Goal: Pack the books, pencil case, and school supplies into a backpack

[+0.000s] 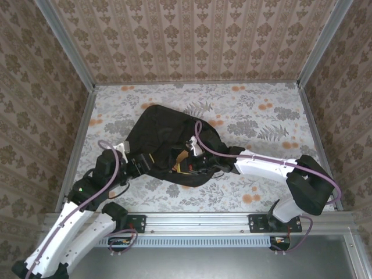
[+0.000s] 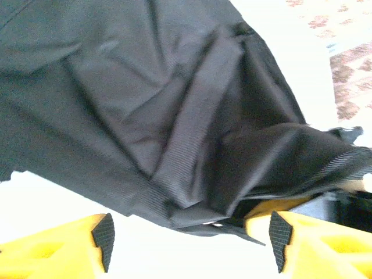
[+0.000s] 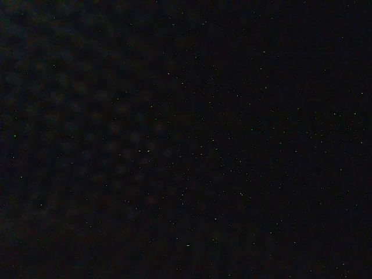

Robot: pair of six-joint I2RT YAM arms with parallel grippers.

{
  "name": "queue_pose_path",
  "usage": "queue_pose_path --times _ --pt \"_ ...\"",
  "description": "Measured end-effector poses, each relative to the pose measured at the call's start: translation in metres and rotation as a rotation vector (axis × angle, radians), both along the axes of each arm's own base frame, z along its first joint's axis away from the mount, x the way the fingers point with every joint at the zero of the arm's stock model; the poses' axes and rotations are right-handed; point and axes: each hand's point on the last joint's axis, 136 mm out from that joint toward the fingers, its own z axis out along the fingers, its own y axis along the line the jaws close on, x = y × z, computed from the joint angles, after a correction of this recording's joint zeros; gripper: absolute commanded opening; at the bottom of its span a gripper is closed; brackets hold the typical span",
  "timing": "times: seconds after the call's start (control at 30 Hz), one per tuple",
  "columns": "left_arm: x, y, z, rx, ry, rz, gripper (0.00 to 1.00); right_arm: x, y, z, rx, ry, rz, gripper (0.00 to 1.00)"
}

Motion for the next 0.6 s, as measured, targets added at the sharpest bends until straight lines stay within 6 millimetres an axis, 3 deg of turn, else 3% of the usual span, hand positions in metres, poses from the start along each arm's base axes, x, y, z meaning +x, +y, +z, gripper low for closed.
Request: queue_pose_path --times 0.13,0.27,0.47,0.6 --pt "-0.009 0.009 -0.053 -0.063 0.189 0.131 0.63 0.001 0.000 0.001 0.018 -0.001 -0.015 0.00" --pt "-0.009 0.012 -0.083 -0.123 0.289 0.231 0.59 0.000 0.000 0.000 0.030 -0.001 -0.019 0.00" --pt "0.012 0.008 -0.083 -0.190 0.284 0.297 0.57 -0.002 0.003 0.002 0.043 -0.007 -0.014 0.00" --pt "0.027 0.010 -0.078 -0.222 0.257 0.336 0.48 -0.003 0.005 0.003 0.050 -0.008 -0.013 0.00"
